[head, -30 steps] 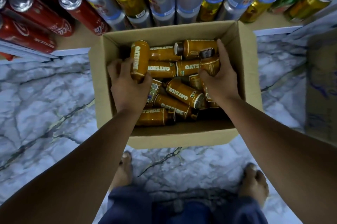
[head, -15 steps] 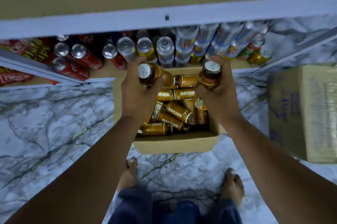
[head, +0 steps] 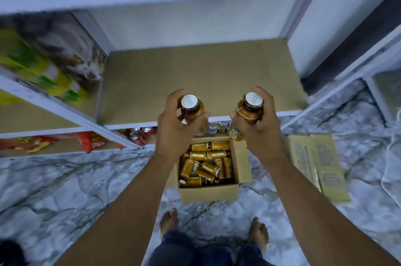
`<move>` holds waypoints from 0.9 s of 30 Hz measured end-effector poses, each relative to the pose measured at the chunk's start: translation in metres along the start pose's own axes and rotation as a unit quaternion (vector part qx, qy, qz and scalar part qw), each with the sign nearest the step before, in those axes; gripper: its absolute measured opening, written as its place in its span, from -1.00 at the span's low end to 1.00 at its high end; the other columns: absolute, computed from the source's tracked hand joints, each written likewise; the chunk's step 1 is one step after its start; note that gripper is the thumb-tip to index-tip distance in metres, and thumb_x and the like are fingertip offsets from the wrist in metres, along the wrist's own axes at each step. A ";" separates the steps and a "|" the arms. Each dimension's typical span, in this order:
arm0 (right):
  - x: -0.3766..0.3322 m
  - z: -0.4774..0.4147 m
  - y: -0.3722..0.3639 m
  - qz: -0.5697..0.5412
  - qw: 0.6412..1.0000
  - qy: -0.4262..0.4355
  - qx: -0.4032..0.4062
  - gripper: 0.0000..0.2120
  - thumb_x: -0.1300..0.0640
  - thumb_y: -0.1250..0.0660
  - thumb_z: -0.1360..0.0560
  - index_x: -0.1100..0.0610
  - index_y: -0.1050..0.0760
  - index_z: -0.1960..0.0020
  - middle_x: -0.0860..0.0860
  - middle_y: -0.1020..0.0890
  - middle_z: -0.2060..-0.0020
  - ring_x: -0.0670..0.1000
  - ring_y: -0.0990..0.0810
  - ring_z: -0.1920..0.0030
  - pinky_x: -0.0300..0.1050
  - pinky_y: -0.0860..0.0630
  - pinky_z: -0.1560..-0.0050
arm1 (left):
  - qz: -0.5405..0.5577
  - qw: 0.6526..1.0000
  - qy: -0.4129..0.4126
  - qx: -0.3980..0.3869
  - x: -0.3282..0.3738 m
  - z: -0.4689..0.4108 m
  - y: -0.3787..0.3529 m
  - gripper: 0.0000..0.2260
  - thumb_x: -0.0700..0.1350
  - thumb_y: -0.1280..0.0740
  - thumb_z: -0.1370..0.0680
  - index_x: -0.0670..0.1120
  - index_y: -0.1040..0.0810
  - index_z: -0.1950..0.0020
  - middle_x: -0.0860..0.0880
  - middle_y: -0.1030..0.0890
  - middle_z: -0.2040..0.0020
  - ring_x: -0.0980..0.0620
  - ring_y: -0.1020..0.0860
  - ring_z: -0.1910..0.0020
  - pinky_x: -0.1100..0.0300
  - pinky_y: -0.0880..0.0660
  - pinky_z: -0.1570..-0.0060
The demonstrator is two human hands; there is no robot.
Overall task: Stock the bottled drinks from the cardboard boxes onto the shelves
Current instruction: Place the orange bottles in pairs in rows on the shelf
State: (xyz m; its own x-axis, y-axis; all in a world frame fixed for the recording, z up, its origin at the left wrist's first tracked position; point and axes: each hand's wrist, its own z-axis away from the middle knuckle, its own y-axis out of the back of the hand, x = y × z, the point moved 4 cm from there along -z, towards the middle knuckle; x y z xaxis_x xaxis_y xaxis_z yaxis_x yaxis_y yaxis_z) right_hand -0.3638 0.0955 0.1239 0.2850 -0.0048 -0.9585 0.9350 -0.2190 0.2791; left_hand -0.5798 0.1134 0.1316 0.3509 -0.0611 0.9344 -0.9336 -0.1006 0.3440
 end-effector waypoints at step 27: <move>-0.350 -0.082 0.090 0.063 0.974 0.200 -0.085 -0.47 0.08 -0.51 -0.51 -0.14 -0.28 -0.32 -0.12 -0.54 -0.06 -0.05 -0.56 -0.09 -0.23 -0.44 -0.02 | -0.003 0.989 -0.096 0.111 0.331 -0.066 0.131 -0.51 -0.10 -0.50 -0.55 0.13 -0.42 -0.41 0.17 -0.55 -0.15 0.14 -0.50 -0.17 0.20 -0.43 -0.12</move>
State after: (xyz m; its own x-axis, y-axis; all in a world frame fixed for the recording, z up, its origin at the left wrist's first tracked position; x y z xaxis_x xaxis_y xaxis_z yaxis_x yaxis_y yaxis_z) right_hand -0.3617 0.1578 0.4892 0.4275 0.3660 -0.8266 0.8991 -0.0770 0.4309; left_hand -0.5908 0.1453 0.4923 0.3829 -0.2460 0.8904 -0.9004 -0.3151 0.3001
